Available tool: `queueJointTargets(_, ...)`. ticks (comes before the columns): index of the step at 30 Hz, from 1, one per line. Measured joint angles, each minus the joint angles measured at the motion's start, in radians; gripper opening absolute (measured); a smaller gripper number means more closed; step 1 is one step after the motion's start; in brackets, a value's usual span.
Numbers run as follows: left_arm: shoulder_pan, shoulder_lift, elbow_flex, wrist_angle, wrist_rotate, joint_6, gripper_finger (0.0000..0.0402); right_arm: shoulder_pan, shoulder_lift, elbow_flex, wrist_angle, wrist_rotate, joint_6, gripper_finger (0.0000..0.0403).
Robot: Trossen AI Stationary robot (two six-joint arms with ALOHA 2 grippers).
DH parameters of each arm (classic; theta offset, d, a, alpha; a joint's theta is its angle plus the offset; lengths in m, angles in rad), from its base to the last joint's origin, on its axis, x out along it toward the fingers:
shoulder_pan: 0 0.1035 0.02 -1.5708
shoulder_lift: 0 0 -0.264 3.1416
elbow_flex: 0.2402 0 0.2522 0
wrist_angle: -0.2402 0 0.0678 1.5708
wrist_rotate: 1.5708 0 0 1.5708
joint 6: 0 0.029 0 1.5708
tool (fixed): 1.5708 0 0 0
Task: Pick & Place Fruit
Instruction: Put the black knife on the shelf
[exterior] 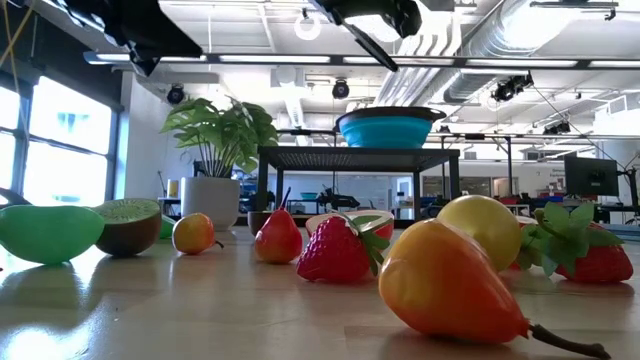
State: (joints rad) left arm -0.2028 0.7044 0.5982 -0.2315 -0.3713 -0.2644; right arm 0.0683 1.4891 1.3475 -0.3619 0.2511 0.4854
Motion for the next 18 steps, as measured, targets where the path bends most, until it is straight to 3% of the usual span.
queueJointTargets(18, 0.000, -0.061, 0.000, -0.089, 0.054, 0.032, 0.0000, -0.181, 0.316, 0.542, -0.452, -0.020, 0.048, 0.0047)
